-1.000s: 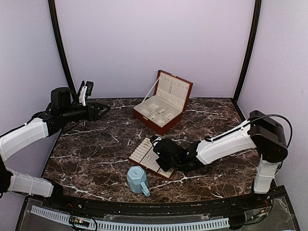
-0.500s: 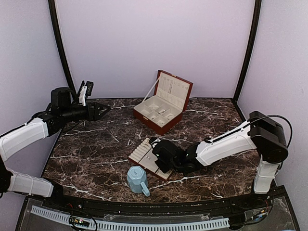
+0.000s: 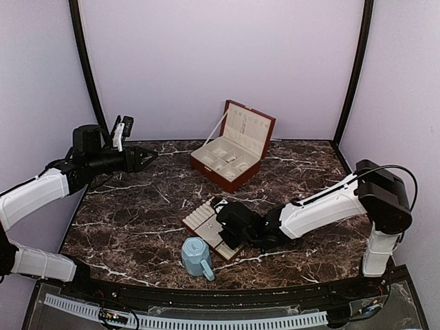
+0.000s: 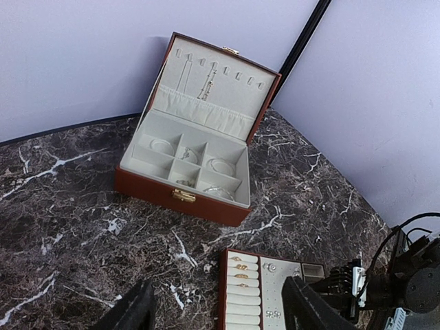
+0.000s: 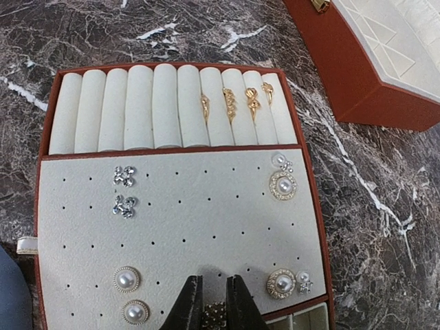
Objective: Organize the mixed jewelry
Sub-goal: Pick up the earring from the earring holder.
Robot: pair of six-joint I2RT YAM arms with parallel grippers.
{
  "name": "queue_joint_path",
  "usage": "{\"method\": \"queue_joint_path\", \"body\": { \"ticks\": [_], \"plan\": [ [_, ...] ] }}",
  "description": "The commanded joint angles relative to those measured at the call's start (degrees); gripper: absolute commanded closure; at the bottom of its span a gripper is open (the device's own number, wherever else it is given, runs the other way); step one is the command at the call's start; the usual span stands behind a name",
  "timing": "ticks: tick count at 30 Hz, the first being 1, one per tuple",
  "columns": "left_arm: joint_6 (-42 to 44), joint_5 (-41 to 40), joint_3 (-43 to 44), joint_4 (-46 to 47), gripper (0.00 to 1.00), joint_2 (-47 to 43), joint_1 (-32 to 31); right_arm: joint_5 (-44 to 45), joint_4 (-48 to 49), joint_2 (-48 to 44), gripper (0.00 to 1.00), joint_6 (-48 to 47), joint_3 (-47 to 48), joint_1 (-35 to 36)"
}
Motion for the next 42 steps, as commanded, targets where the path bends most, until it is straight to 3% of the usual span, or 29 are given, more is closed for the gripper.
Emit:
{"method": "queue_joint_path", "body": {
  "ticks": [1,20,27,35,42],
  "plan": [
    [-0.33,0.72,-0.79,0.69,0.34,-1.11,0.30,-0.89,1.68,0.01,0.88,1.51,1.56,1.05],
    [-0.34,0.84,-0.79,0.60,0.34,-1.30,0.30,-2.40,1.81,-0.29,0.91,3.93,1.53,1.76],
    [-0.34,0.78,-0.88,0.65,0.34,-1.44,0.30,2.04,0.26,-1.90,0.93,3.71,1.40,1.85],
    [-0.77,7.50,-3.43,7.77,0.34,-2.26,-0.32,-1.36,1.90,-8.22,0.93,6.90,-0.88,-2.21],
    [2.11,4.54,-2.28,8.82,0.34,2.72,-13.45,-11.43,9.25,-14.76,0.92,11.53,-4.54,-7.83]
  ]
}}
